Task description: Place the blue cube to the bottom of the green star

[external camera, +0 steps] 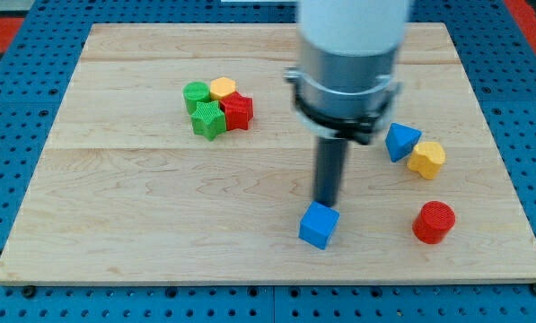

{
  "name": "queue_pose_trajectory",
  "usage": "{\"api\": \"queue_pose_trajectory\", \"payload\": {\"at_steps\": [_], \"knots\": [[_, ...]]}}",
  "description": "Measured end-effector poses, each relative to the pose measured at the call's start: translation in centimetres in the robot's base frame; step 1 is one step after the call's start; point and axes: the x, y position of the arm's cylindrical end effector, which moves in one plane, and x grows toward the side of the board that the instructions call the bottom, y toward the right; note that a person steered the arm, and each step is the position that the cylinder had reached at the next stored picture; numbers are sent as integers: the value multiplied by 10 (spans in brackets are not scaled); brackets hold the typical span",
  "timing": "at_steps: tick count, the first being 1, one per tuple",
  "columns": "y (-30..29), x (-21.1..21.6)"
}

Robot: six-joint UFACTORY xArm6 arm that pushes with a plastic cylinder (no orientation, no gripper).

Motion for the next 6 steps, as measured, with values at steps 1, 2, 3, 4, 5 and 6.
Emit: {"api": "queue_pose_trajectory", "payload": {"at_steps": [1,2,3,4,5,6], "knots": [[67,4],[-3,54],[-34,37],[-77,8],[-106,-27],[-143,-34]]}}
